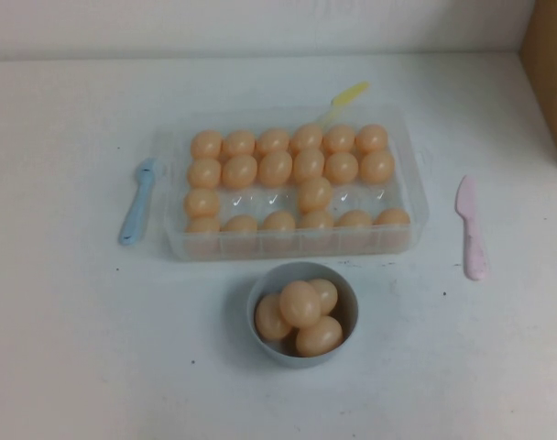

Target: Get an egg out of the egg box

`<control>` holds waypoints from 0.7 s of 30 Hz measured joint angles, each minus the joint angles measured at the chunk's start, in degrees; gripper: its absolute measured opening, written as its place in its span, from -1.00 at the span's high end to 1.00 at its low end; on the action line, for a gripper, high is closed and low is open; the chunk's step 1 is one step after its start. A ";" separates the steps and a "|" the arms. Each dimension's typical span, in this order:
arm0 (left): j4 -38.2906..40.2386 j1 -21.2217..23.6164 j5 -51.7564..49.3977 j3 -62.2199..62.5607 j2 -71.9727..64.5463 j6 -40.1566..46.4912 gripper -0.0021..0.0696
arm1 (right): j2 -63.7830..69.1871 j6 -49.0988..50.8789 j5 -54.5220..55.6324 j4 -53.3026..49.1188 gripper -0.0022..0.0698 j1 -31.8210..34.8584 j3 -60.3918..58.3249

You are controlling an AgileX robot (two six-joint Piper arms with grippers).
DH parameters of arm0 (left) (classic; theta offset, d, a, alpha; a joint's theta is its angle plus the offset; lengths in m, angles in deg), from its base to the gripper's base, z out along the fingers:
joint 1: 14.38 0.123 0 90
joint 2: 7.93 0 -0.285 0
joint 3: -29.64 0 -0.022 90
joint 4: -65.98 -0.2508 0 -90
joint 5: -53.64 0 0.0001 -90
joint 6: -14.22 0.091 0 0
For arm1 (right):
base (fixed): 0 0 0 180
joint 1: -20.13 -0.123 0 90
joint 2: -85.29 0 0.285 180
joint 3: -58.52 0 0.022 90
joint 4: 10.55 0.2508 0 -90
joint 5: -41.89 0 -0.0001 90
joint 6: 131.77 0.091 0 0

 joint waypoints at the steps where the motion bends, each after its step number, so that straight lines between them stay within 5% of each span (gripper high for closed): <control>1: 0.00 0.00 0.00 0.00 0.00 0.00 0.95 | -1.56 -0.02 3.00 0.91 0.99 1.94 -2.29; 8: 0.00 0.00 0.00 0.00 0.00 0.00 0.95 | -10.04 -3.23 16.99 8.04 0.99 15.44 -14.79; 14: 0.00 0.00 0.00 0.00 0.00 0.00 0.95 | -13.34 -10.09 18.00 15.16 0.99 29.06 -18.77; 21: 0.00 0.00 0.00 0.00 0.00 0.00 0.95 | -13.48 -11.28 16.88 17.67 0.99 36.90 -21.89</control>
